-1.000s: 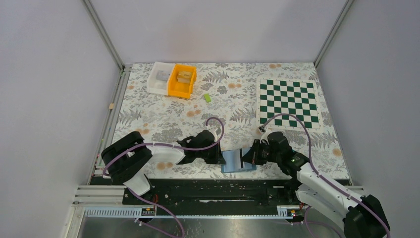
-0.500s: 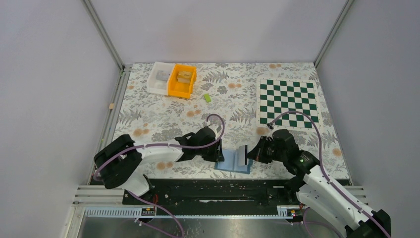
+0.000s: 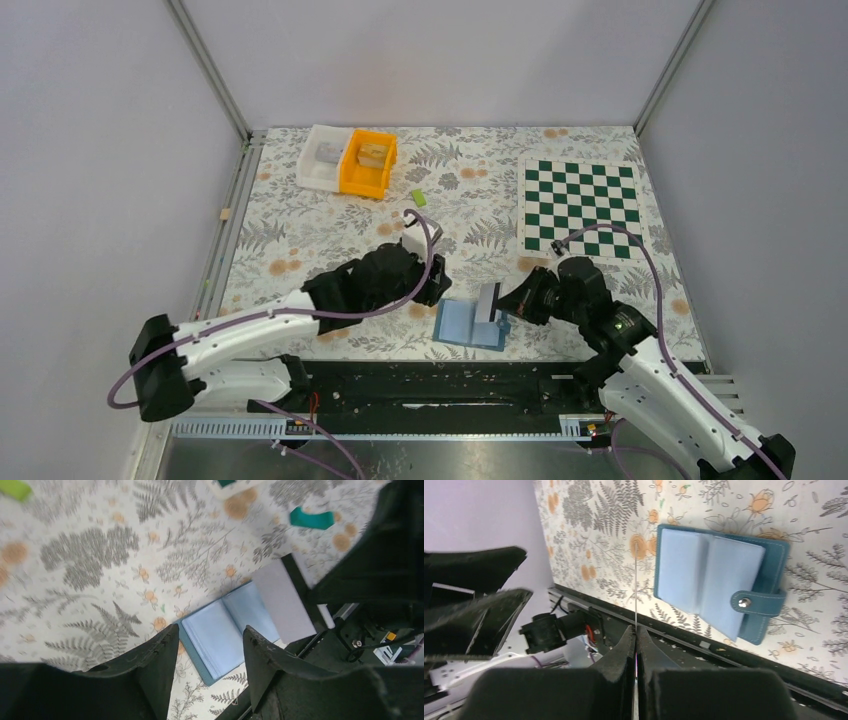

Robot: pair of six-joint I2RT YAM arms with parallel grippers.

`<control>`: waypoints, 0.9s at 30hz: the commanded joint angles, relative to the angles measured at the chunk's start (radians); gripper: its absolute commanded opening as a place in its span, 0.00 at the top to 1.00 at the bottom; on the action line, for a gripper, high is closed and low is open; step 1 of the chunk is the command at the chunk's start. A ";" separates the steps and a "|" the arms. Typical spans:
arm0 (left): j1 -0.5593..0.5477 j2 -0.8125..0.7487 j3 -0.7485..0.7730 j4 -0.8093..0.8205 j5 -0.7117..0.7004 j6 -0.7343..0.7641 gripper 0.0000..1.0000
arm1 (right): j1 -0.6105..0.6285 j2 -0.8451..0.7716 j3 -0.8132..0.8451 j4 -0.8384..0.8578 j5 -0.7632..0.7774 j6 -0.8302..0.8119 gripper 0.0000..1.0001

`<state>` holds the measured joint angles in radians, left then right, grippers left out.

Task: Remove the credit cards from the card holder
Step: Place the credit card in the storage box.

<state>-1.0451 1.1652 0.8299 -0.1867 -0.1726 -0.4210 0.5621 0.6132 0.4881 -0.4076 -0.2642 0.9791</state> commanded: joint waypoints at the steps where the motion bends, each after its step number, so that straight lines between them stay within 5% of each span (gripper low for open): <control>1: -0.082 -0.124 0.042 0.025 -0.117 0.232 0.50 | -0.005 0.006 0.075 0.022 -0.027 0.116 1.00; 5: -0.218 -0.193 0.011 0.092 -0.226 0.442 0.52 | -0.005 0.017 0.091 0.022 -0.043 0.210 1.00; 14: -0.412 -0.240 -0.177 0.376 -0.184 0.886 0.51 | -0.005 -0.015 0.062 0.038 -0.054 0.375 1.00; 27: -0.500 -0.022 -0.201 0.592 -0.309 1.079 0.48 | -0.005 -0.096 0.017 0.071 -0.091 0.481 1.00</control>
<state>-1.5364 1.0981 0.6273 0.2630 -0.4171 0.5873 0.5617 0.5335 0.5121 -0.3668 -0.3271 1.4139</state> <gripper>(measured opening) 0.523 0.017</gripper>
